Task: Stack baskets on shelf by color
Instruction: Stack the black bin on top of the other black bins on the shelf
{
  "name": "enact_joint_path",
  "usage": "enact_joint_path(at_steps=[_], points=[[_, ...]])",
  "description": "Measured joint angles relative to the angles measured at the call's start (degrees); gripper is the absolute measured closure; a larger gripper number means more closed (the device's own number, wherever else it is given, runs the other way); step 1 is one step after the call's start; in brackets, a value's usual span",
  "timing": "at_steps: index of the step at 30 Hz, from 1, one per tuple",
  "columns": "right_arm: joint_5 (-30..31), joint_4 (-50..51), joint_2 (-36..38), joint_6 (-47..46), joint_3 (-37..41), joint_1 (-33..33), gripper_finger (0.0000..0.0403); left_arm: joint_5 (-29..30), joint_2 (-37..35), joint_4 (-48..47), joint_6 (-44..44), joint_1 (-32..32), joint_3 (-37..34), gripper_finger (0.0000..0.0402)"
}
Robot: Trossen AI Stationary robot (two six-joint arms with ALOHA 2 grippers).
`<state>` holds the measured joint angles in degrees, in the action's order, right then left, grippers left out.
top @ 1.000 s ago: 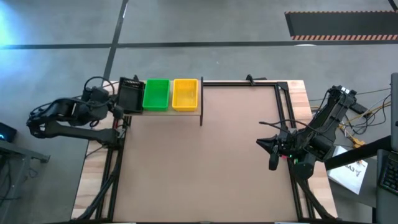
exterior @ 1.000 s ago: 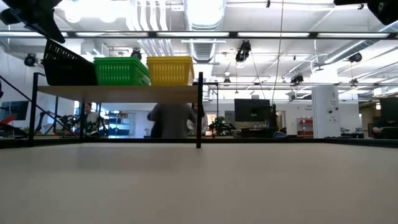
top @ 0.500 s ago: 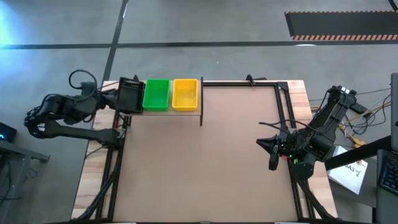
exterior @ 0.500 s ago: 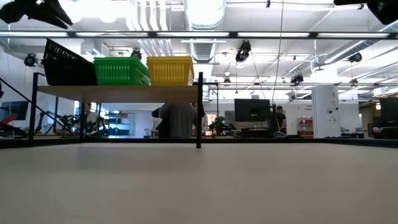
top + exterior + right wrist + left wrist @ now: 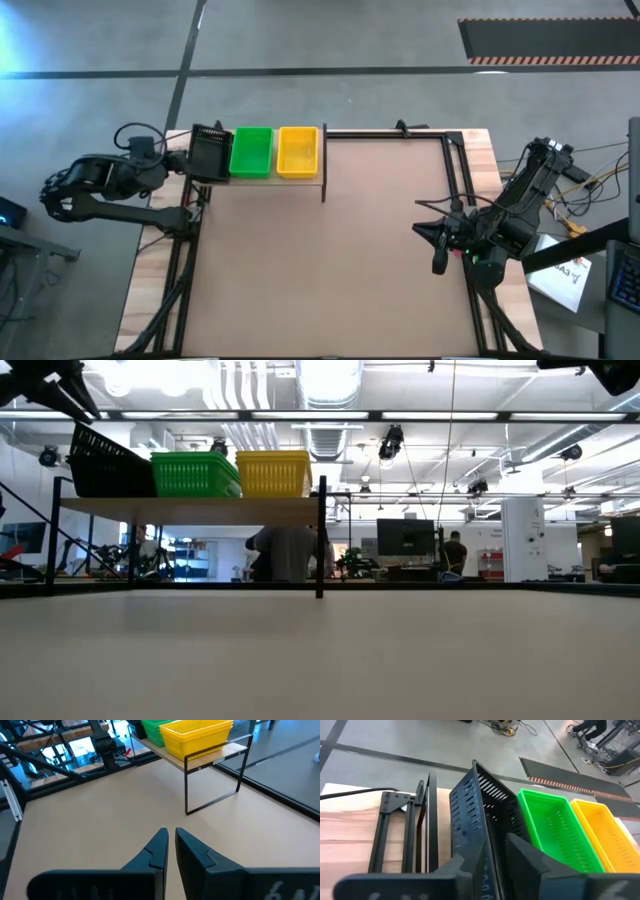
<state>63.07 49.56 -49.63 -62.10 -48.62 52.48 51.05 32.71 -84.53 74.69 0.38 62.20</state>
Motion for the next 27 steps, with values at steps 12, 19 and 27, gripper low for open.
enact_joint_path(at_steps=[12,19,27], points=[[0.0,2.8,0.0,1.3,0.0,0.0,0.0376,-3.0,5.8,-1.8,-0.5,0.0,-0.4,0.0262],[0.0,3.5,0.0,1.2,0.0,0.0,0.0376,-5.9,11.6,-5.0,1.8,2.3,-0.1,0.0251],[0.0,4.2,0.0,1.2,0.0,0.0,0.0376,-11.5,14.5,-5.0,1.5,7.5,0.2,0.0256]])
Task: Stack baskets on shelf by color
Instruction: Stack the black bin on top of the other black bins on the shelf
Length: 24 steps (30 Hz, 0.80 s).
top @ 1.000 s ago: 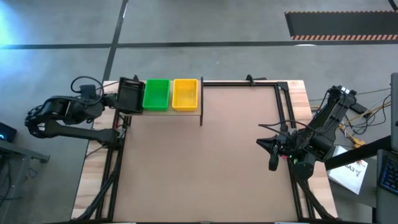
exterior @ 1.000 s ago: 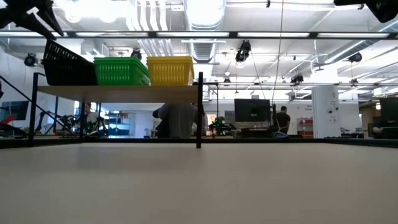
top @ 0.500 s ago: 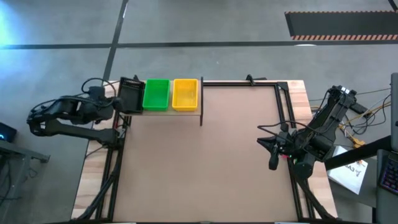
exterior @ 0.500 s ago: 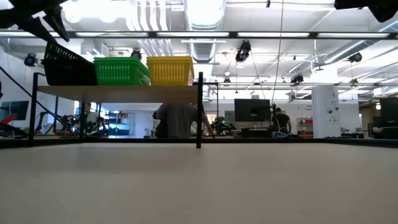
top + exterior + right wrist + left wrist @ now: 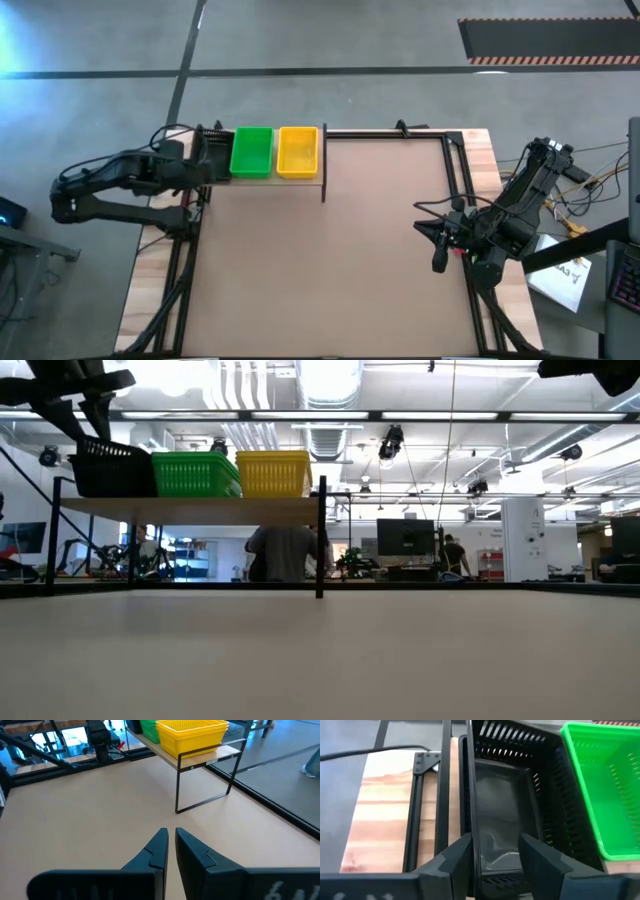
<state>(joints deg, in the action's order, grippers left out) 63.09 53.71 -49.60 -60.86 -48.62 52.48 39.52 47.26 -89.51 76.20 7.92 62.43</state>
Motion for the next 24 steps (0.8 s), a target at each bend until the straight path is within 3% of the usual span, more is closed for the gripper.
enact_joint_path(at_steps=[8,16,20,24], points=[[0.0,0.1,0.0,0.4,0.0,0.0,0.0376,-0.9,1.5,-0.1,-2.0,2.1,3.3,0.0303],[0.0,0.1,0.0,1.0,0.0,0.0,0.0376,-2.0,3.1,-0.5,-9.4,5.9,4.8,0.0306],[0.0,0.1,0.0,1.1,0.0,0.0,0.0376,-3.0,3.8,-0.5,-12.7,8.2,5.1,0.0283],[0.0,0.1,0.0,1.0,0.0,0.0,0.0376,-3.2,3.8,-0.4,-14.2,10.5,5.2,0.0232]])
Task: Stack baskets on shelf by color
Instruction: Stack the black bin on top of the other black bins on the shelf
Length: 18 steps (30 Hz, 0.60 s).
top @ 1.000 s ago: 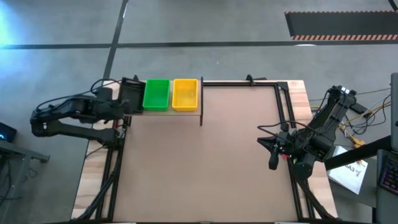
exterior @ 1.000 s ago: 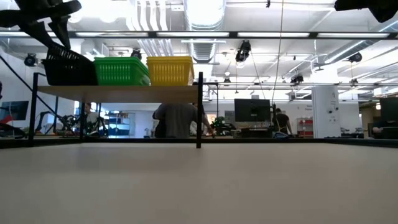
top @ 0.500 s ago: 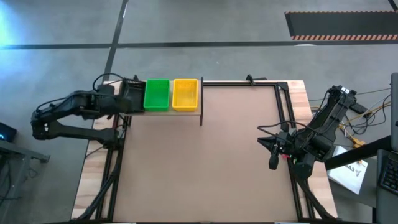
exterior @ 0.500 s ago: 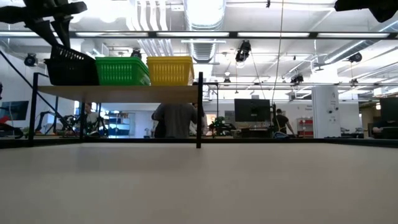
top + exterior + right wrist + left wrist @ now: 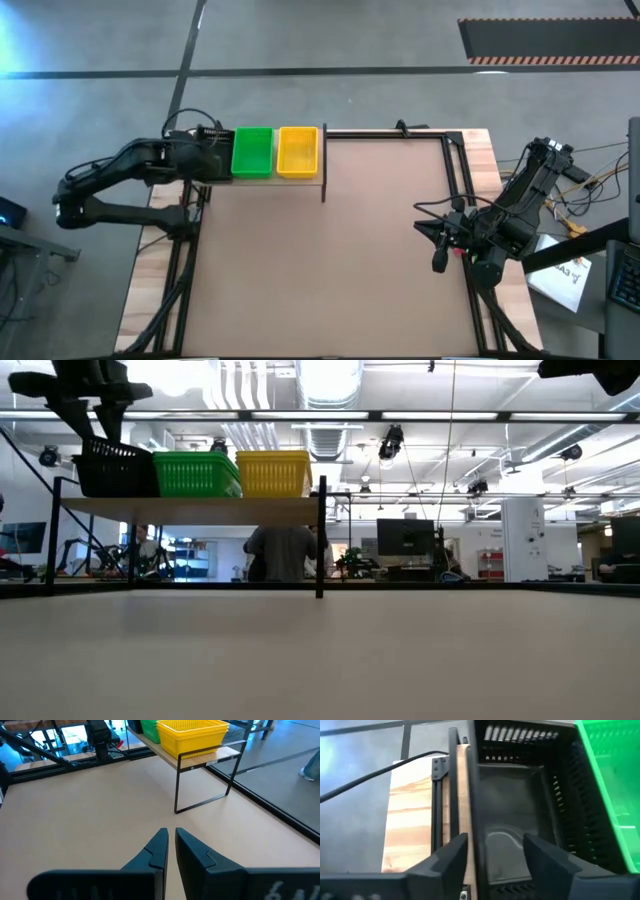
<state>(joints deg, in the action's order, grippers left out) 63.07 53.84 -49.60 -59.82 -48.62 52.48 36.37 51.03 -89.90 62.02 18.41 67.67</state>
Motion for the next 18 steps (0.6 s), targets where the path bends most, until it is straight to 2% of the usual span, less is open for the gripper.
enact_joint_path(at_steps=[5,9,13,18], points=[[-0.4,0.0,0.0,-0.1,0.0,0.0,0.0376,0.1,-0.9,-0.1,-1.5,2.8,1.5,0.0179],[-0.5,0.0,0.0,-0.1,0.0,0.0,0.0376,0.1,-0.5,-0.1,-2.9,3.9,2.9,0.0175],[-0.5,0.0,0.0,-0.1,0.0,0.0,0.0376,-2.6,0.6,0.0,-3.0,3.9,4.6,0.0207],[-0.5,0.0,0.0,0.5,0.0,0.0,0.0376,-2.2,1.6,-0.1,-2.6,4.7,1.8,0.0281]])
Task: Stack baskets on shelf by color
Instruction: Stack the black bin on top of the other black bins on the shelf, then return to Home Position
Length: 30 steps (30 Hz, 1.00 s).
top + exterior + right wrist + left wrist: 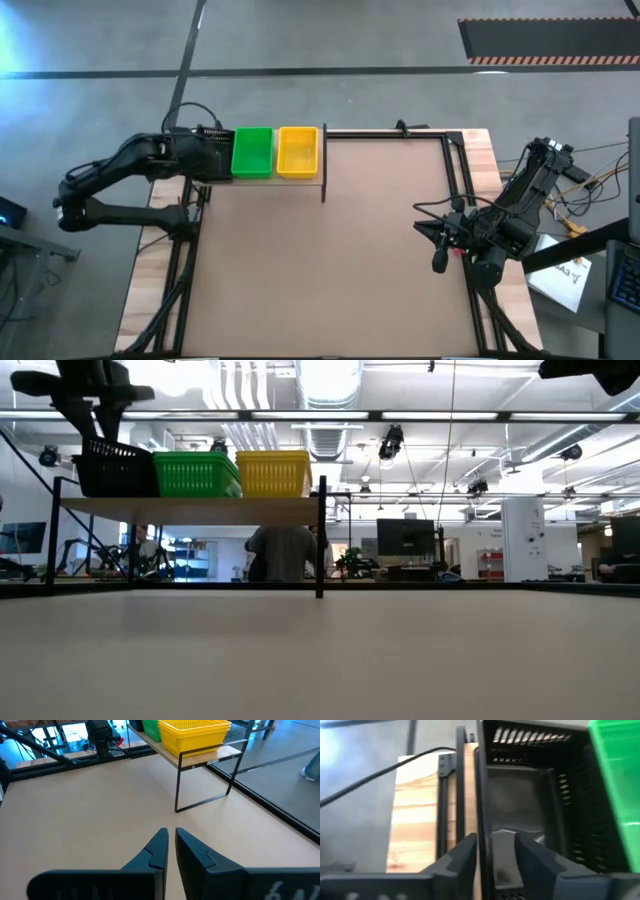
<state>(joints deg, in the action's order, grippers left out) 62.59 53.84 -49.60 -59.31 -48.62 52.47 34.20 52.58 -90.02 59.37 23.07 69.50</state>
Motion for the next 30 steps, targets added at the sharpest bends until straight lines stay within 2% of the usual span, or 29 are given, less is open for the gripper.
enact_joint_path(at_steps=[8,12,15,19,26,30], points=[[0.0,0.0,0.0,-0.1,0.0,0.0,0.0376,1.3,3.4,0.0,-0.2,1.5,-3.7,0.0364],[0.0,0.0,0.0,-0.1,0.0,0.0,0.0376,1.9,4.8,0.1,-0.2,2.9,-3.9,0.0384],[0.0,0.0,0.0,-0.1,0.0,0.0,0.0376,1.4,5.5,0.0,-0.3,4.7,-4.1,0.0385],[0.0,0.0,0.0,-0.2,0.0,0.0,0.0376,-1.2,6.2,0.0,-4.9,6.6,-3.4,0.0352],[0.0,0.0,0.0,-0.1,0.0,0.0,0.0376,-4.2,6.0,0.0,-9.3,7.3,2.0,0.0235],[0.0,0.0,0.0,-0.1,0.0,0.0,0.0376,-4.9,5.5,0.0,-9.4,7.3,5.5,0.0193]])
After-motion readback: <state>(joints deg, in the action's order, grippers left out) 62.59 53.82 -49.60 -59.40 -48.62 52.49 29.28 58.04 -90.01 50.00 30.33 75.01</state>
